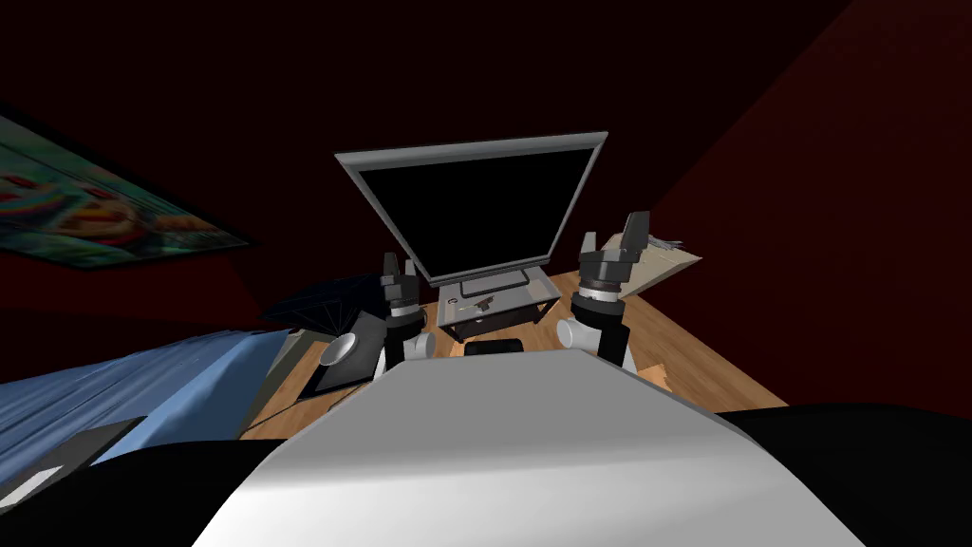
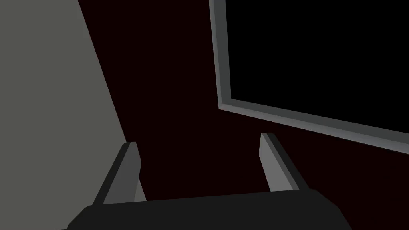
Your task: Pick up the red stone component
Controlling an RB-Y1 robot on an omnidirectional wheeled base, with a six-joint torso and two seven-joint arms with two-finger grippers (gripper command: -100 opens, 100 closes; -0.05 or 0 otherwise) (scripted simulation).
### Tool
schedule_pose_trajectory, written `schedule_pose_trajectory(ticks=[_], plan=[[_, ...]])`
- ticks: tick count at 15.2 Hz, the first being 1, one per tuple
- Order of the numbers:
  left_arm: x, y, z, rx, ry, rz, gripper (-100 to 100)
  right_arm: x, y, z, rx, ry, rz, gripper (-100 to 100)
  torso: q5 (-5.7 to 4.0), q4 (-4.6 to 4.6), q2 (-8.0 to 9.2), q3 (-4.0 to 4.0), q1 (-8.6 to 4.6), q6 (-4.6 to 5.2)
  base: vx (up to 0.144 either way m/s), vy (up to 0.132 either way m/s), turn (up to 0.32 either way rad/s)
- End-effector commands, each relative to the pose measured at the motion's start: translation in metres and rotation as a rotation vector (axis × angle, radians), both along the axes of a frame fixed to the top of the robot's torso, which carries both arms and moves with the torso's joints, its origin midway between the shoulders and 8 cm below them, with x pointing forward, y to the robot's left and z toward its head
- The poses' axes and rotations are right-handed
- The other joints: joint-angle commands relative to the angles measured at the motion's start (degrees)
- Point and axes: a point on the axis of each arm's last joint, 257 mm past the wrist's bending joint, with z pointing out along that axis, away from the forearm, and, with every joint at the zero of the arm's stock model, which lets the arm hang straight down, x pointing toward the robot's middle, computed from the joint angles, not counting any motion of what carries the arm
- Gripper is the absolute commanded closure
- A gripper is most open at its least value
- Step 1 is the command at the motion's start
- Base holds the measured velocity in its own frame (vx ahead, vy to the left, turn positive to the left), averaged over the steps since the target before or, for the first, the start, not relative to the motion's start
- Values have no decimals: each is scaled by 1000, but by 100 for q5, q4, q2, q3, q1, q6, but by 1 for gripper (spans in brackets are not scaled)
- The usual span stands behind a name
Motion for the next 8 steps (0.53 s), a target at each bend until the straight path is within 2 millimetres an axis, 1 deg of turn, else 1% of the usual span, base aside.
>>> schedule_pose_trajectory(ticks=[1,3,4,5,6,8], plan=[[4,-2,-6,26,21,-15,-100,0,0,0,0,0,0,0,0,0,0,0,0,0,-1,-17,-20],[12,-1,-18,56,64,-33,-100,0,0,0,0,0,0,0,-2,0,-1,0,-10,1,-2,-56,-48],[17,1,-27,68,92,-40,-100,0,0,0,0,0,0,0,-3,0,1,0,-19,1,-16,-99,-64],[24,4,-36,77,124,-45,-100,0,0,0,0,0,0,0,-6,0,3,1,-31,2,-9,-140,-75],[24,4,-36,77,124,-45,-100,0,0,0,0,0,0,0,-9,0,2,1,-47,3,-4,-132,-40],[38,14,-59,88,198,-47,-100,0,0,0,0,0,0,0,-11,0,4,2,-50,1,-14,-121,-65]])
